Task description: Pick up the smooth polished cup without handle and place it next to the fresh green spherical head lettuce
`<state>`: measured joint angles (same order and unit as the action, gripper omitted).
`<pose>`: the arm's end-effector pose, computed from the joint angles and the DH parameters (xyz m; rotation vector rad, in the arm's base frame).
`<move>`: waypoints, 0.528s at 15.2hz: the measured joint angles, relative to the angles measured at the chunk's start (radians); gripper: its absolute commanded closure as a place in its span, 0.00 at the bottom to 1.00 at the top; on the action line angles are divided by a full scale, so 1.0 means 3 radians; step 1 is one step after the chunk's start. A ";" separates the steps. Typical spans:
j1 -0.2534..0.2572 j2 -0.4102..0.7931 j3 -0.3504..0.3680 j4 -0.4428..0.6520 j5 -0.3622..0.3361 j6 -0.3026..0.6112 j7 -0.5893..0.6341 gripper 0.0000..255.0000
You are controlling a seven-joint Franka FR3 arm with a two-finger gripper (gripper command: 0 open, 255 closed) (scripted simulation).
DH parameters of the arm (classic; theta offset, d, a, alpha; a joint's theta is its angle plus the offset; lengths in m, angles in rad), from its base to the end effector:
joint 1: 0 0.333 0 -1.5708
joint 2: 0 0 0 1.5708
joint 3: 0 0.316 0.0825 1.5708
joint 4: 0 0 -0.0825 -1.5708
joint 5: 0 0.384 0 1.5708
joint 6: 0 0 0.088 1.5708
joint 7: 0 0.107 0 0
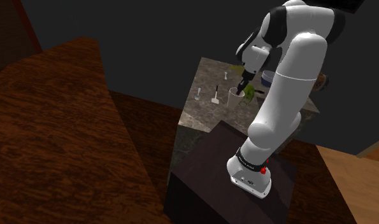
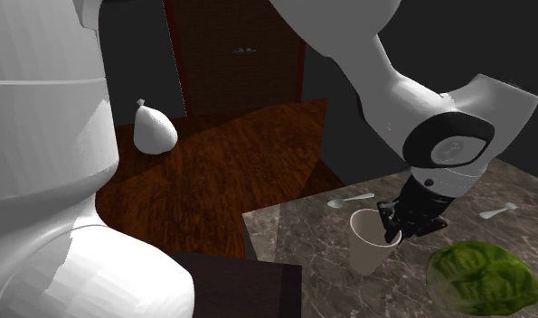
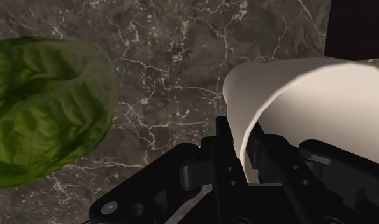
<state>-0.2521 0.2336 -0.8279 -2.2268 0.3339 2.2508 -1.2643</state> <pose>0.2574 -0.4619 0.2910 -3.0068 0.0597 -0.0355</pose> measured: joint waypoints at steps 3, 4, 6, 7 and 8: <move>-0.0053 0.0126 0.0064 -0.0022 0.0138 0.0096 -0.0103 1.00; -0.0079 0.0182 0.0093 -0.0008 0.0193 0.0118 -0.0141 1.00; -0.0125 0.0276 0.0147 -0.0009 0.0294 0.0177 -0.0214 1.00; -0.0140 0.0313 0.0172 -0.0013 0.0336 0.0206 -0.0239 1.00; -0.0162 0.0356 0.0201 -0.0018 0.0385 0.0239 -0.0274 1.00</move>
<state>-0.3007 0.3405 -0.7675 -2.2321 0.4493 2.3225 -1.3466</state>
